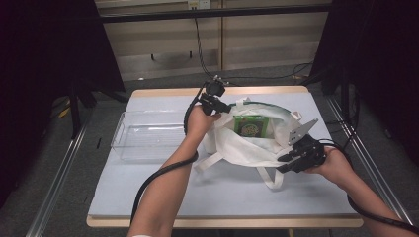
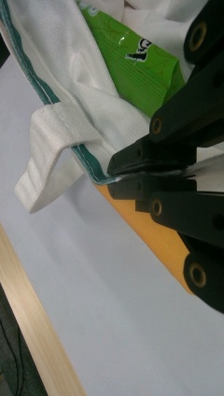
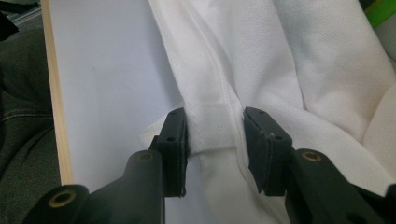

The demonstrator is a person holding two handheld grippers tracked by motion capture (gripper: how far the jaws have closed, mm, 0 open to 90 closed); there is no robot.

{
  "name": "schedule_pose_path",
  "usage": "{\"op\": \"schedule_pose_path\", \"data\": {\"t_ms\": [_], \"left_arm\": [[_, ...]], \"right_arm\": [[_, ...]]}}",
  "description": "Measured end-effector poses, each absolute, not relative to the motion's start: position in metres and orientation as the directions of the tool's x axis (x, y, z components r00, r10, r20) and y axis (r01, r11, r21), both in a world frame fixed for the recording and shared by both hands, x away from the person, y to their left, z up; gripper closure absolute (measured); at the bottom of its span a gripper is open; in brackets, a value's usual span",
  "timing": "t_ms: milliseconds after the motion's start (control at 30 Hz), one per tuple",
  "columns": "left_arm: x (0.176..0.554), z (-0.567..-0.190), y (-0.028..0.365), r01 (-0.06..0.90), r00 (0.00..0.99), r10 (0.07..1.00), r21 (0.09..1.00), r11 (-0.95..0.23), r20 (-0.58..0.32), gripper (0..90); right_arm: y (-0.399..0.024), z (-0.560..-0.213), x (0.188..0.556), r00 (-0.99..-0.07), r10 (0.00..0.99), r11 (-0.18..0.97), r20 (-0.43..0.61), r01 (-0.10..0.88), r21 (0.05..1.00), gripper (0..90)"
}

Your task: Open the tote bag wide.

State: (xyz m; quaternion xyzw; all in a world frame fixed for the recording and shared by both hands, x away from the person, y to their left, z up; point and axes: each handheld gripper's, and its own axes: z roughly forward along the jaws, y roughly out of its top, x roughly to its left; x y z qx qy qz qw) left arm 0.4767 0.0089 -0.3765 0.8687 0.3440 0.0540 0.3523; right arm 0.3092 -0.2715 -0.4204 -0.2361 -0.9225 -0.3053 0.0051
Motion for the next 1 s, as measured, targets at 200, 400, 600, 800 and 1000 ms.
{"op": "schedule_pose_path", "data": {"t_ms": [200,400,600,800,1000], "left_arm": [[0.477,-0.379,0.007,0.561,0.756,0.638,0.646,-0.517,-0.146,86.4],[0.475,-0.381,0.007,0.568,0.756,0.636,0.636,-0.522,-0.154,86.4],[0.474,-0.382,0.009,0.57,0.756,0.634,0.64,-0.515,-0.163,86.2],[0.473,-0.38,0.012,0.567,0.758,0.63,0.647,-0.509,-0.169,85.7],[0.471,-0.378,0.016,0.569,0.761,0.624,0.649,-0.505,-0.181,82.4]], "right_arm": [[-0.272,-0.423,0.309,-0.887,0.435,0.7,0.152,0.44,0.562,59.8],[-0.272,-0.424,0.309,-0.888,0.436,0.699,0.147,0.436,0.567,58.3],[-0.271,-0.42,0.308,-0.888,0.439,0.693,0.138,0.433,0.577,54.1],[-0.27,-0.407,0.308,-0.885,0.447,0.678,0.127,0.428,0.598,49.4],[-0.272,-0.391,0.311,-0.877,0.468,0.652,0.104,0.423,0.63,43.4]]}}
